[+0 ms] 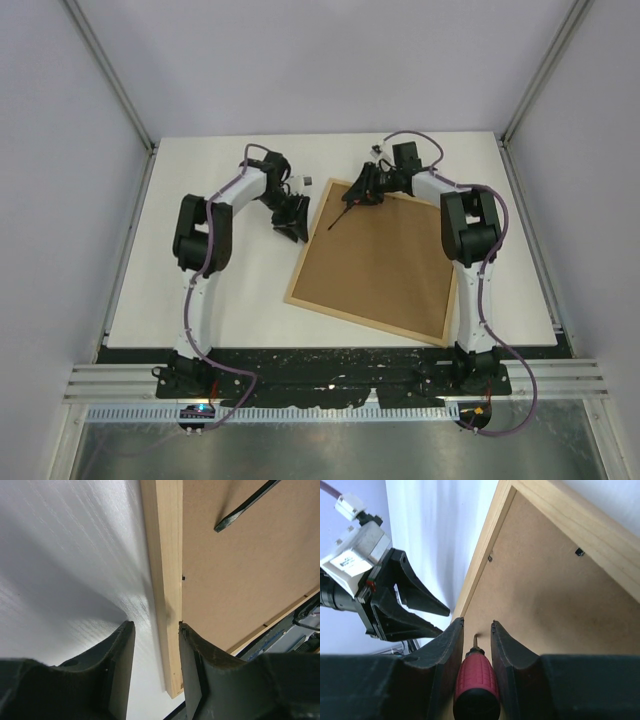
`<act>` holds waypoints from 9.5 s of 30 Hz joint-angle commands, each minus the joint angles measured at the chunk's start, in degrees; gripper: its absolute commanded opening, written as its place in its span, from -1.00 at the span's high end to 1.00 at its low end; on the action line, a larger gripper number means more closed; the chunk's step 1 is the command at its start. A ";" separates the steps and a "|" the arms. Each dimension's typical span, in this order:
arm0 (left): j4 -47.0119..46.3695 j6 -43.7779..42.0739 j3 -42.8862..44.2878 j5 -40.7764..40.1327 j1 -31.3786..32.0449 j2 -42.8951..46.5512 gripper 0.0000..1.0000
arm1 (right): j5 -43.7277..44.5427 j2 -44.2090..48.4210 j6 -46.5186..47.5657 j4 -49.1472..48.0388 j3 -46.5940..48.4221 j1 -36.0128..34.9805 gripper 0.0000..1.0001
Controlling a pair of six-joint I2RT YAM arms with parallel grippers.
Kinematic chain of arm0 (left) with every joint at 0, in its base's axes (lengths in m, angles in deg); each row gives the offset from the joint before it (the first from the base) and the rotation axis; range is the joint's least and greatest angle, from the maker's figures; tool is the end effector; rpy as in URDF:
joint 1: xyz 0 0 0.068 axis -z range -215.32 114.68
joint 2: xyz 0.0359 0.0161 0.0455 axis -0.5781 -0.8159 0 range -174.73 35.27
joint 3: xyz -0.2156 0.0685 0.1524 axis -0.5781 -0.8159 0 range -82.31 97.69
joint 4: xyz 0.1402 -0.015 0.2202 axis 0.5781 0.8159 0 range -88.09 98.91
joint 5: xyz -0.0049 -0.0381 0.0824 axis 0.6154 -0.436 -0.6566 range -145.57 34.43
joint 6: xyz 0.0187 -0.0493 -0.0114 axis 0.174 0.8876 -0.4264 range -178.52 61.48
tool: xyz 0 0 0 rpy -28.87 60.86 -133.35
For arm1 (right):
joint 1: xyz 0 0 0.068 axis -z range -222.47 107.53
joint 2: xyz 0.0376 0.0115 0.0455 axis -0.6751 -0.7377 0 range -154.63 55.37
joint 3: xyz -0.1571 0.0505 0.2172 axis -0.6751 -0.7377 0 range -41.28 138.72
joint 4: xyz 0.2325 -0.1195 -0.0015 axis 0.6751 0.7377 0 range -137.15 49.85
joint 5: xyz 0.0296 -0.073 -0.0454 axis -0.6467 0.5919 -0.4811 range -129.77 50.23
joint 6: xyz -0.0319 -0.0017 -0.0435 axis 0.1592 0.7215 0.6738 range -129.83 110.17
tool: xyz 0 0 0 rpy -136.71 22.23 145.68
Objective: Take the photo out of the frame
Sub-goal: Adjust the photo frame item on the photo frame, then release the photo frame item from the photo frame, then adjust the photo frame item on the photo frame, then adjust the photo frame at the center of the board, then release the photo frame item from the photo frame.
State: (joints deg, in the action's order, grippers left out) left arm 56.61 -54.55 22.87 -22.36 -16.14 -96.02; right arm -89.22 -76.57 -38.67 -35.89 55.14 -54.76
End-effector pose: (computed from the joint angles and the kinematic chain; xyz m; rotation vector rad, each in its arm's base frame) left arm 0.4254 -0.1686 0.1554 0.4631 2.9312 -0.9146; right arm 0.4800 0.1323 0.1454 -0.0874 2.4287 1.3634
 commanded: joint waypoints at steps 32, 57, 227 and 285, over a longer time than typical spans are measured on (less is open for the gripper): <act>-4.25 2.36 -9.38 -0.08 3.67 6.13 0.64 | -6.01 -1.39 -12.47 -18.03 -8.00 -3.70 0.85; -5.04 3.06 -10.79 -4.82 6.31 8.06 0.80 | 10.42 7.31 -5.79 -9.53 -5.37 -12.92 0.85; -13.39 23.02 -20.37 -14.58 1.48 18.95 0.14 | 0.59 -12.63 -21.34 -34.47 11.85 -6.43 0.85; -6.27 16.86 -8.24 -15.37 -4.41 5.77 0.85 | 6.02 -10.55 -15.55 -11.64 18.71 -17.67 0.85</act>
State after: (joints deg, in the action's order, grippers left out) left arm 52.08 -37.88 16.16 -33.79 -20.82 -90.77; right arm -84.98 -94.51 -62.97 -60.56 71.78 -66.37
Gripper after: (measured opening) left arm 0.085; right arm 0.316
